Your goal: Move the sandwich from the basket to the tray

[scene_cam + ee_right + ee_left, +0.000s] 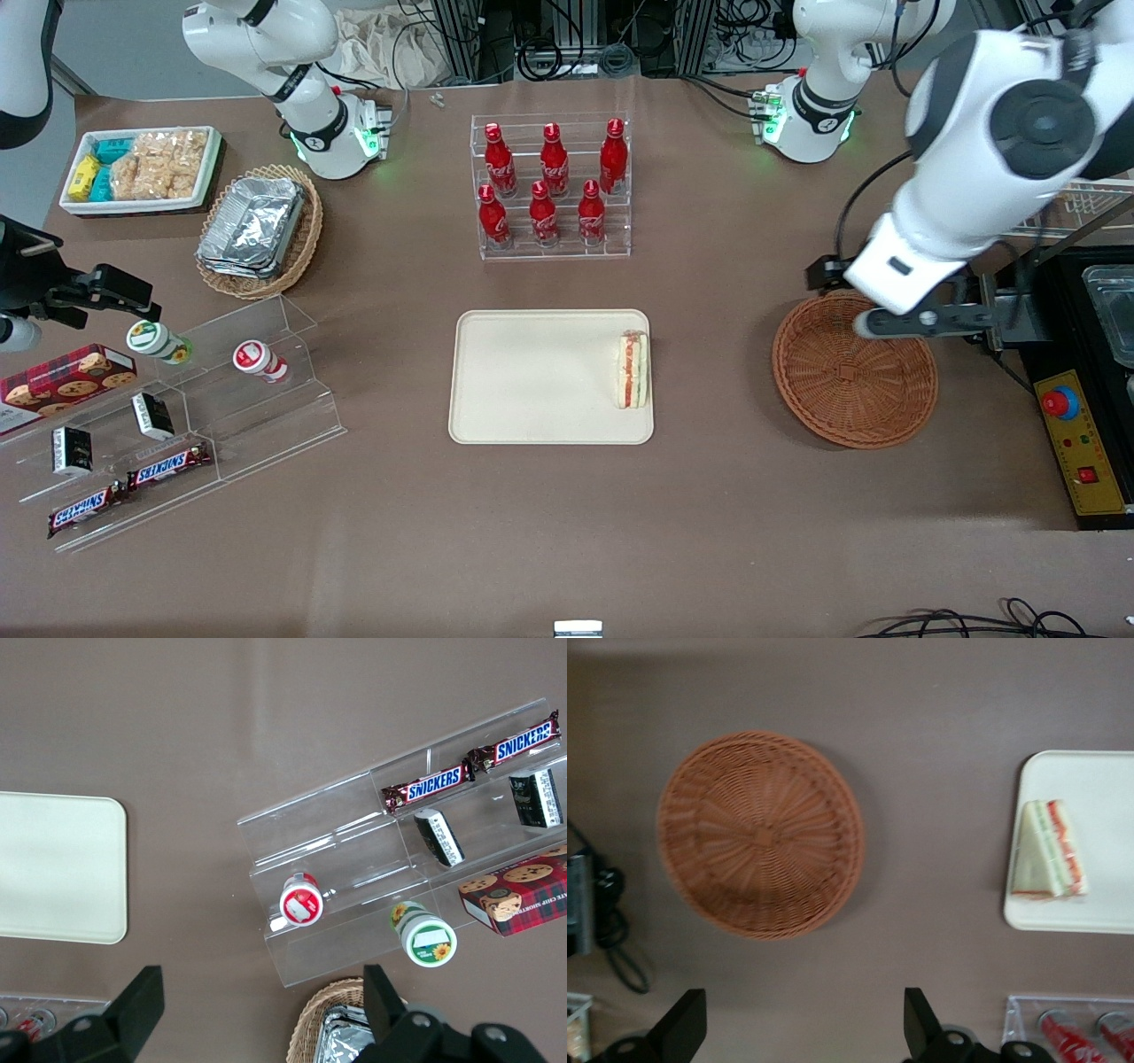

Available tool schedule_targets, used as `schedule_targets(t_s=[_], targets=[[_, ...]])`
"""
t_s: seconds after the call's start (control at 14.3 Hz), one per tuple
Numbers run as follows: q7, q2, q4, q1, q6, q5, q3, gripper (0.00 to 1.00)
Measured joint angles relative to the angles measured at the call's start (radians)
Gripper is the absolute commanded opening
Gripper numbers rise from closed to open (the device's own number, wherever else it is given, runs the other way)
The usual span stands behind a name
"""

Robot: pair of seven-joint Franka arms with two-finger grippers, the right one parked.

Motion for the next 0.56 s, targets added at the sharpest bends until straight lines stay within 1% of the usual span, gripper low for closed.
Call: schedule_targets(t_s=[0.14, 0.35, 0.56], targets=[[0.067, -0.033, -0.001, 0.002, -0.050, -0.007, 0.075, 1.00], [0.149, -0.092, -0.023, 0.004, -0.069, -0.038, 0.171, 1.00], [0.164, -0.124, -0.050, 0.004, -0.068, -0.041, 0.194, 1.00]])
